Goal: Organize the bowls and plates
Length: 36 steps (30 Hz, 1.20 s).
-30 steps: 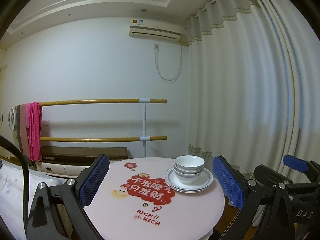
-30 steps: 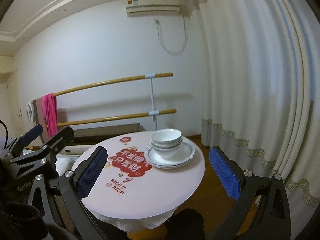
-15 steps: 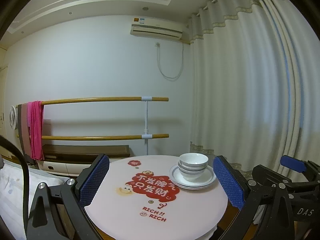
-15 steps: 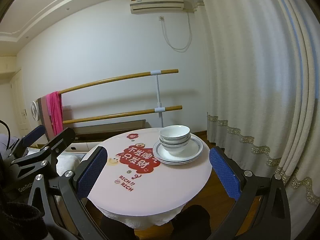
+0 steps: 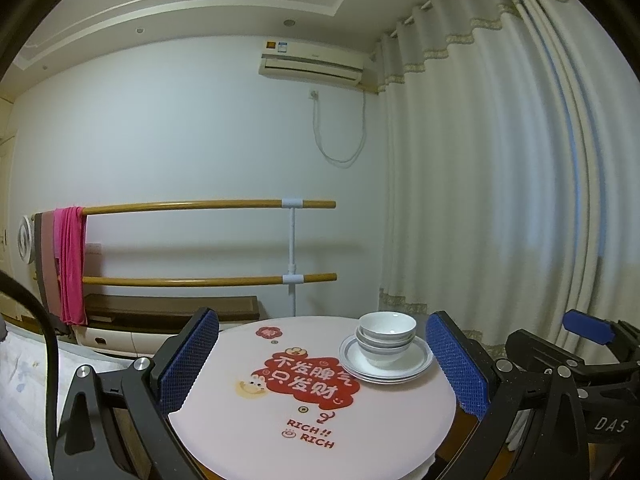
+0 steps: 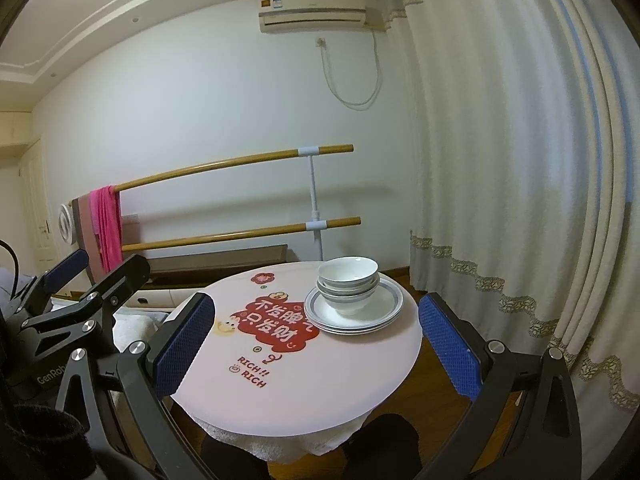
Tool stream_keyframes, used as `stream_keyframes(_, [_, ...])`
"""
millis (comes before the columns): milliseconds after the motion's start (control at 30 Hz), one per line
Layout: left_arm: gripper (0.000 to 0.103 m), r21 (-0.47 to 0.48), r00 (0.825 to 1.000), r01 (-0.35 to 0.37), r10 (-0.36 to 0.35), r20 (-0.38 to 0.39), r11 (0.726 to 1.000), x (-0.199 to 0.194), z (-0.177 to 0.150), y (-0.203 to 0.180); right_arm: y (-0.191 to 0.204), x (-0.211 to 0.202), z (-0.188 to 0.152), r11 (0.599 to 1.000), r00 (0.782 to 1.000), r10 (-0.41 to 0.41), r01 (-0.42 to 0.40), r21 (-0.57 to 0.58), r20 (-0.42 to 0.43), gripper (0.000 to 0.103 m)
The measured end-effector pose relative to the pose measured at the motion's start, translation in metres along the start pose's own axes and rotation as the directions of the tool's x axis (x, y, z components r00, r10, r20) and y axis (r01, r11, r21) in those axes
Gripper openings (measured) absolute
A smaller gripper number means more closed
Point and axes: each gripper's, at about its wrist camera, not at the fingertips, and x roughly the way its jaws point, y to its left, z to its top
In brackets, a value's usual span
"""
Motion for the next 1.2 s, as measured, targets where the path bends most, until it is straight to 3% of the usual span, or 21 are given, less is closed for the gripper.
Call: stream_keyframes(1200, [0.102, 0.005, 1.0, -0.001, 0.001, 0.0, 1.0, 0.0009, -0.0038, 0.0009, -0.0017, -0.0045, -0.0003, 1.0, 1.0, -0.01, 0.01, 0.003, 0.002, 0.103])
